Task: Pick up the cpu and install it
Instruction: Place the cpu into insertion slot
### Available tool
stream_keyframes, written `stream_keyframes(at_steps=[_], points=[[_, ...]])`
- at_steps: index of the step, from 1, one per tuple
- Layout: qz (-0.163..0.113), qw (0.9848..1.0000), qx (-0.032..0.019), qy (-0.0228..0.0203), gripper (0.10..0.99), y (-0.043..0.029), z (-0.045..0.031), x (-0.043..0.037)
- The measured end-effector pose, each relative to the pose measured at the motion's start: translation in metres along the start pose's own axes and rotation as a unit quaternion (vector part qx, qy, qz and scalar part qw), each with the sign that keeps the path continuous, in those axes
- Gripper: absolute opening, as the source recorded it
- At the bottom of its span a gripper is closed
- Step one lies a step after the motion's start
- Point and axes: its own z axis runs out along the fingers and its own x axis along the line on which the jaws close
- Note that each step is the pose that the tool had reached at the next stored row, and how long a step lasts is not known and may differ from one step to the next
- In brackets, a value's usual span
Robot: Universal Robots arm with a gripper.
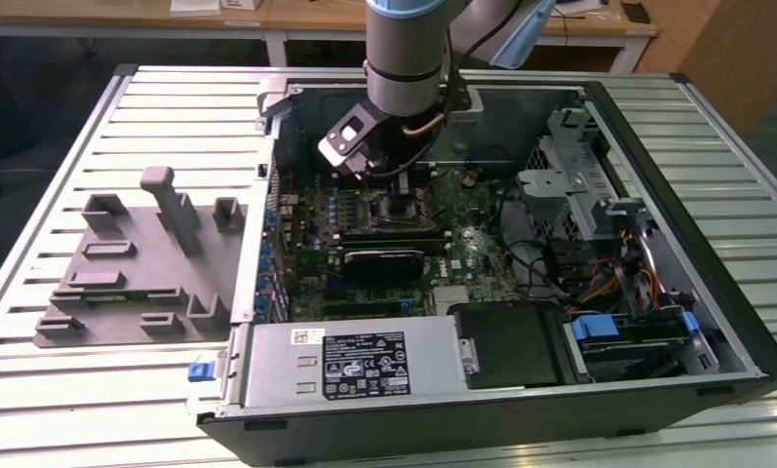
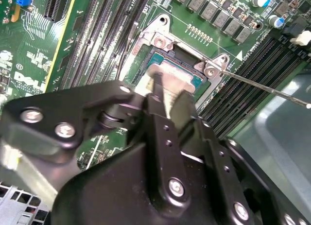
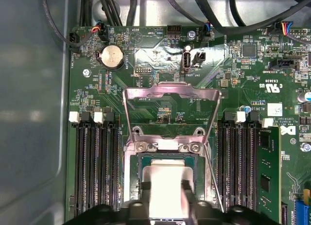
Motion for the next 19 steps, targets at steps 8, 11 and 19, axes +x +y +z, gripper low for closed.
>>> stream_keyframes(at_steps=[8,11,19], points=[[0.000,1.0000,0.0000,0.0000,0.106,0.0000,-0.0006,0.0000],[0.000,1.0000,0.0001,0.0000,0.106,0.0005,-0.0008,0.0000],[0.000,1.0000,0.0001,-0.0001,0.106,0.0028,0.0032,-0.0002]])
